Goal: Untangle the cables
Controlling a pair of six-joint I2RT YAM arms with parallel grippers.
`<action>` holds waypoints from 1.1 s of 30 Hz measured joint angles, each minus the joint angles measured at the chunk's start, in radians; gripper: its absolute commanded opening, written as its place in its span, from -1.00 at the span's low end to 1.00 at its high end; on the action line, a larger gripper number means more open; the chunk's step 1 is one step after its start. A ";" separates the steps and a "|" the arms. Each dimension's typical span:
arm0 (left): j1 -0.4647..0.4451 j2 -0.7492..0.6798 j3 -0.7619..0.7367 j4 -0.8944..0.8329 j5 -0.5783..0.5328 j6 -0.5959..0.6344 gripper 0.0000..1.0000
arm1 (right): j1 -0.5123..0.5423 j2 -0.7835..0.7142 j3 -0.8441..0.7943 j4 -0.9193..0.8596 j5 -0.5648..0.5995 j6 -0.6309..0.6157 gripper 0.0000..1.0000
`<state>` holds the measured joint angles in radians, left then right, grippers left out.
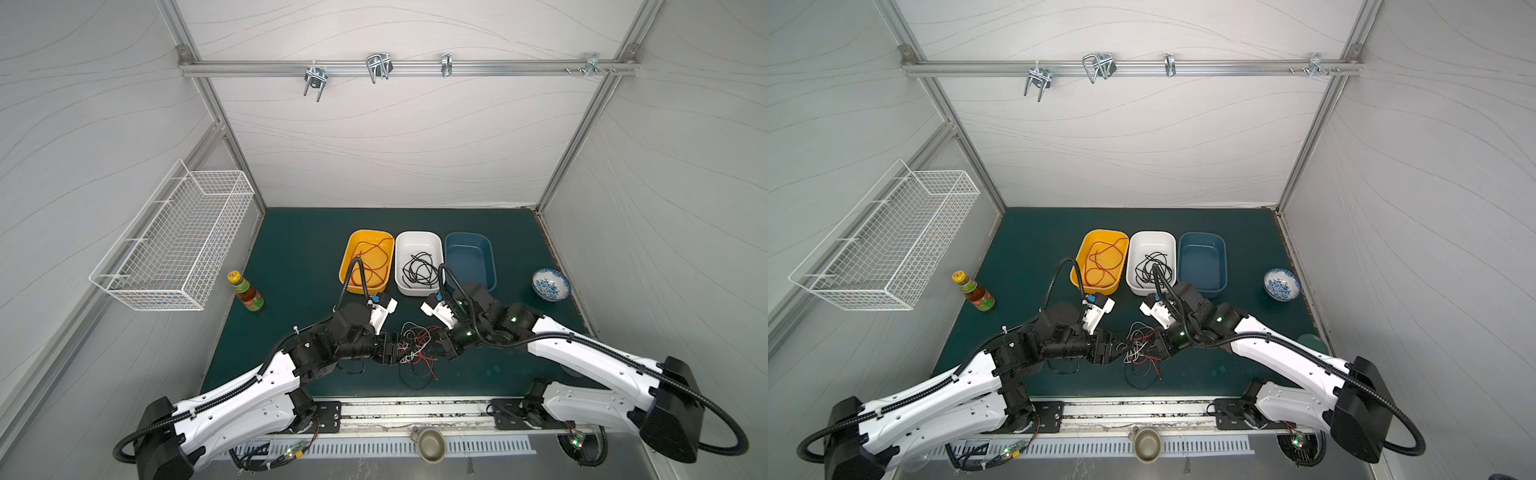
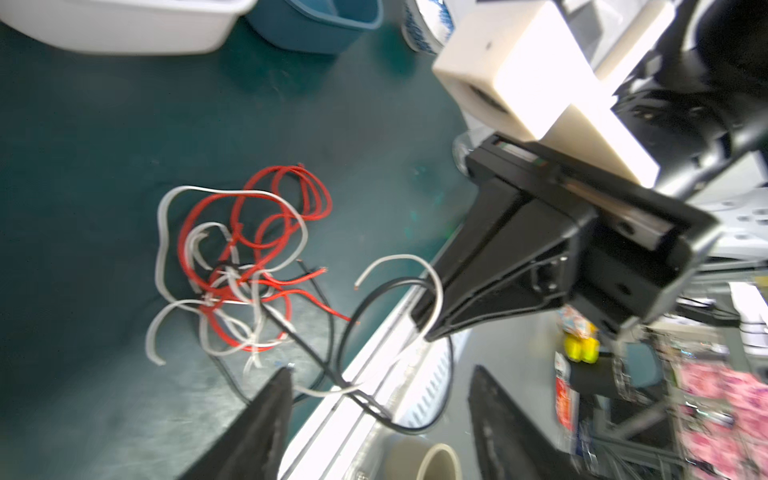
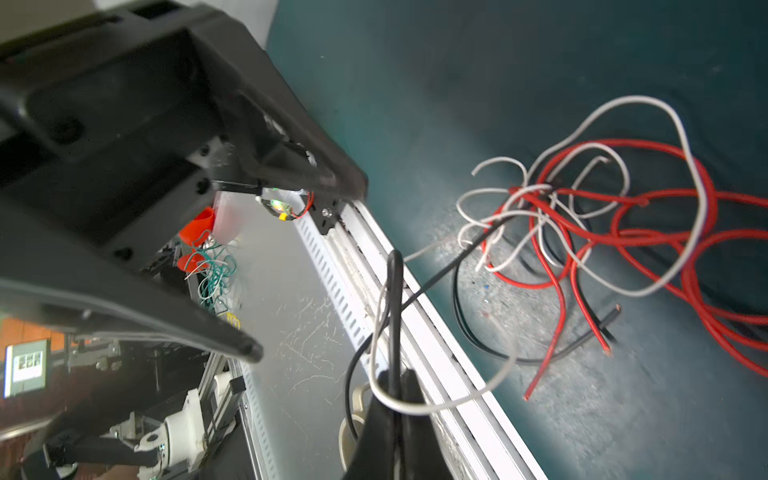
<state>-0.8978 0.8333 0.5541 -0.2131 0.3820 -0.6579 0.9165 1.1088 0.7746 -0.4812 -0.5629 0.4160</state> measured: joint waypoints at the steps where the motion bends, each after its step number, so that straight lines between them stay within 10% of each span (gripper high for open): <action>1: 0.000 0.007 0.000 0.009 0.017 0.001 0.19 | 0.000 0.000 -0.003 0.010 -0.007 -0.005 -1.00; 22: -0.004 0.012 0.000 -0.010 -0.027 0.034 0.09 | 0.000 -0.037 -0.036 0.093 -0.095 -0.025 -1.00; 33: -0.005 0.034 -0.027 0.069 0.017 0.002 -0.40 | 0.000 -0.041 -0.045 0.116 -0.113 -0.025 -1.00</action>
<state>-0.9028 0.8669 0.5270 -0.1440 0.3988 -0.6559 0.9169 1.0676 0.7300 -0.3649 -0.6758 0.3912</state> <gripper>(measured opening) 0.331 0.054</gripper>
